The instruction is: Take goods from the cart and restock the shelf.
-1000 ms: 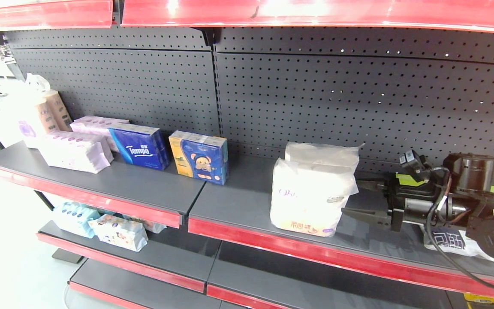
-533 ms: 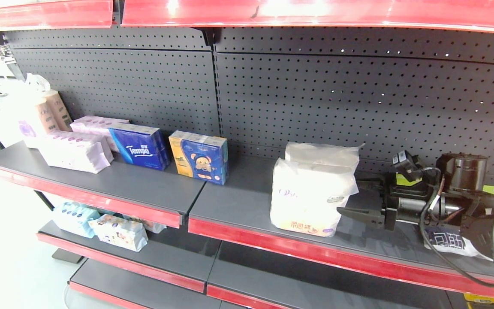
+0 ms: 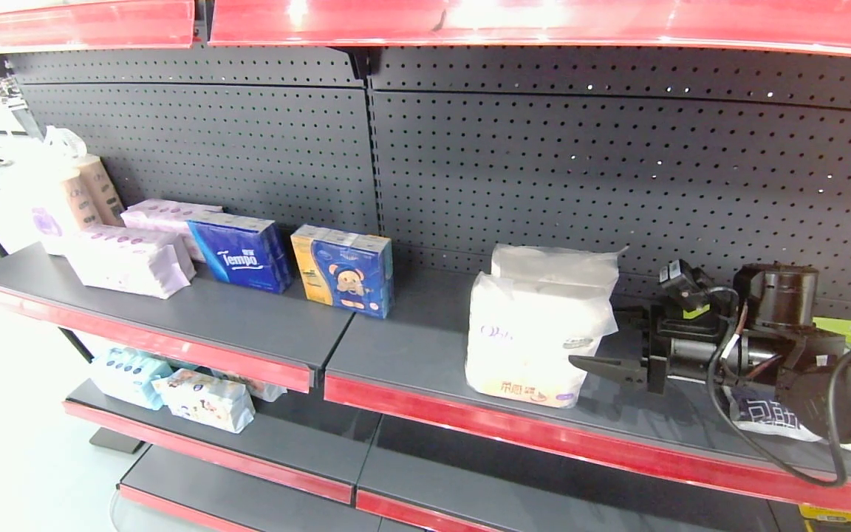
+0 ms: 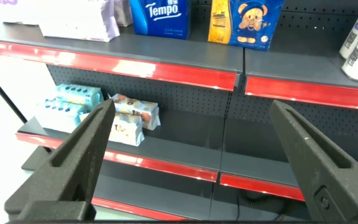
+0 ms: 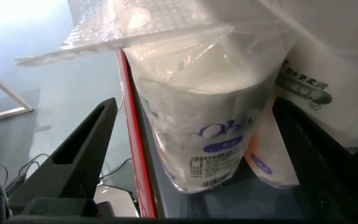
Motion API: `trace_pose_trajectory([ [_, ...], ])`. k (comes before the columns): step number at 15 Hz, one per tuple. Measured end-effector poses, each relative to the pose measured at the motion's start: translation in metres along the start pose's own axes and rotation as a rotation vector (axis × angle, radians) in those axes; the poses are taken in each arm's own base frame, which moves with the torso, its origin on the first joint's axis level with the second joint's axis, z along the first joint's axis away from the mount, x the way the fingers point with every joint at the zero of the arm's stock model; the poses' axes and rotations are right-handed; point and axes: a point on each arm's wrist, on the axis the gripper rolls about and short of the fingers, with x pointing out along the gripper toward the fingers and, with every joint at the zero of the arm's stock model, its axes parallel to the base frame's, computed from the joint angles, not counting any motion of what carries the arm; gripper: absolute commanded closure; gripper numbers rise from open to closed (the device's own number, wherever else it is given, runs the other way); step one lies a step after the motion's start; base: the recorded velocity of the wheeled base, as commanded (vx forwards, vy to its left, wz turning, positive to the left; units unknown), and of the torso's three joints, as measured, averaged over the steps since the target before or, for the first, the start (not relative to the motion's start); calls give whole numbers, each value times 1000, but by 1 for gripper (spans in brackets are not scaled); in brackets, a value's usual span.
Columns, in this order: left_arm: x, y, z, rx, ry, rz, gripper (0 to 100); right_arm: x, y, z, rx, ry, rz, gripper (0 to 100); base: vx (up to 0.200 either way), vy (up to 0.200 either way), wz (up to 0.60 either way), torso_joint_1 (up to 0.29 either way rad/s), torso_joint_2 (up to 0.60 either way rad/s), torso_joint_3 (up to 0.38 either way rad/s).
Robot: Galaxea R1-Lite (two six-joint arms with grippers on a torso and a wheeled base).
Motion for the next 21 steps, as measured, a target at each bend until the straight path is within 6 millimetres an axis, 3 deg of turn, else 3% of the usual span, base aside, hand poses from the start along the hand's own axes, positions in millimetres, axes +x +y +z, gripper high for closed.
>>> trace_pose_trajectory([
  [21,0,0,0,0,-1,0,0,16,2,-4,1,23,5,0,0,0,0,0,0,0],
])
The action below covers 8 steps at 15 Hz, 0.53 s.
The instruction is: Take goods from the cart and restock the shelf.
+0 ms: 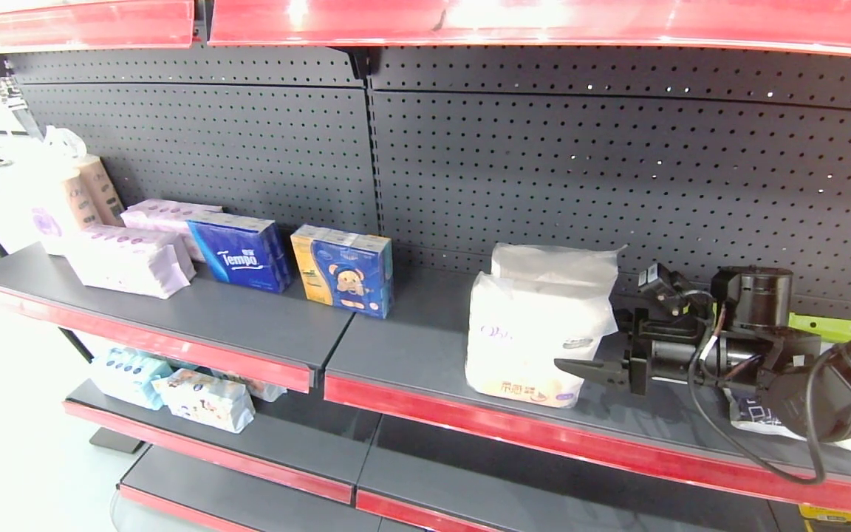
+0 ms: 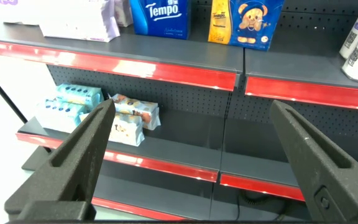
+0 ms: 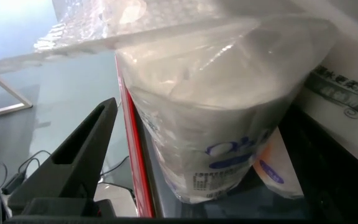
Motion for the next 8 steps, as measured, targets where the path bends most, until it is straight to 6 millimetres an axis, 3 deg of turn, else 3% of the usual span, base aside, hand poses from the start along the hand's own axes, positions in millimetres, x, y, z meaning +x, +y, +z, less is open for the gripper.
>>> trace_pose_trajectory([
  [8,0,0,0,0,1,0,0,2,5,-3,10,21,-13,0,0,0,0,0,0,0],
])
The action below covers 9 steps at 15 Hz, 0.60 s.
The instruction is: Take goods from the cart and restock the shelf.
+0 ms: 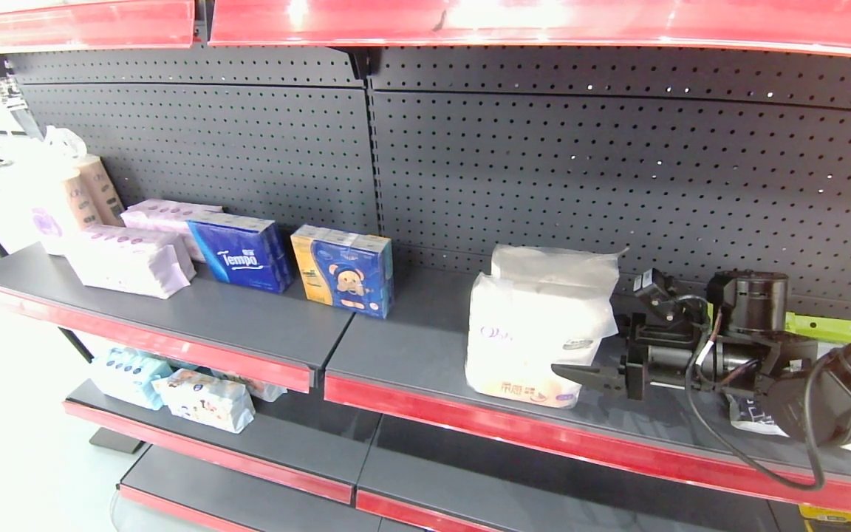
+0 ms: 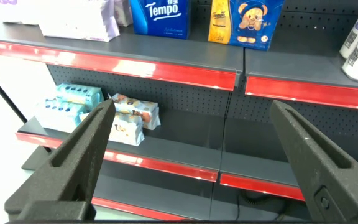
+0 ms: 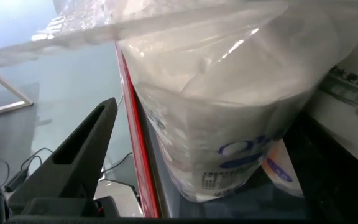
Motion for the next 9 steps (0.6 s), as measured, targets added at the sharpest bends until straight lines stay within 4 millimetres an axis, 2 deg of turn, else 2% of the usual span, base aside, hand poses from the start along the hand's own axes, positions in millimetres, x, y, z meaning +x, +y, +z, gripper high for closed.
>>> trace_pose_trajectory([
  [9,0,0,0,0,-1,0,0,2,6,-3,10,20,-5,0,0,0,0,0,0,0],
])
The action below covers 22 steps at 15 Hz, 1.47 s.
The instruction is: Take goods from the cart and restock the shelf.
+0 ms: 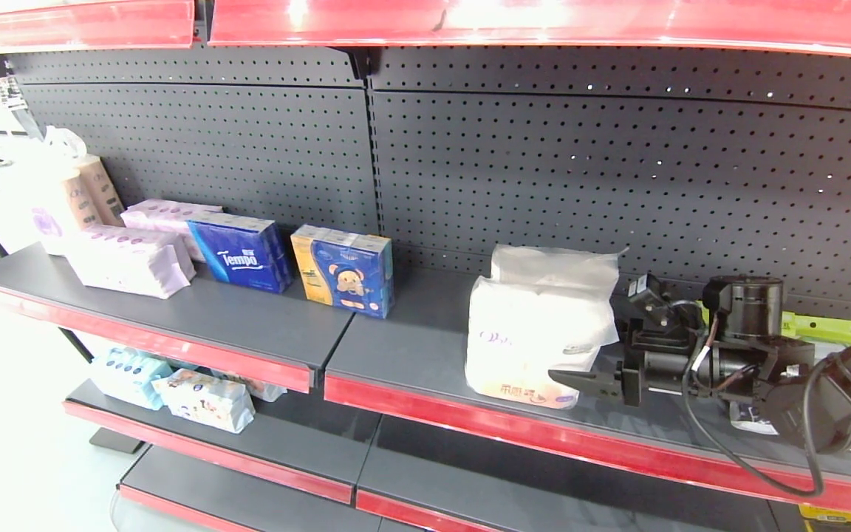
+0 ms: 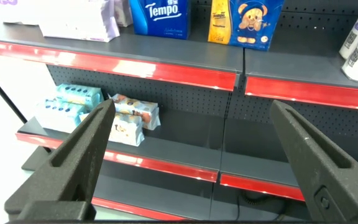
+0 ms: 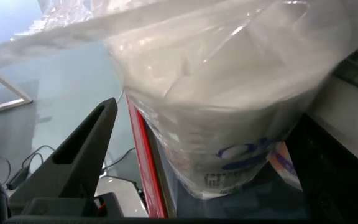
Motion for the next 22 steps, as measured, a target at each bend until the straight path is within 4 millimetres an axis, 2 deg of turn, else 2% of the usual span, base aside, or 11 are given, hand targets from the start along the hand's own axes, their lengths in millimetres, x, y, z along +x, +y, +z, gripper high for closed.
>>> trace_pose_trajectory([
  [22,0,0,0,0,0,0,0,3,5,0,11,50,-100,0,0,0,0,0,0,0],
])
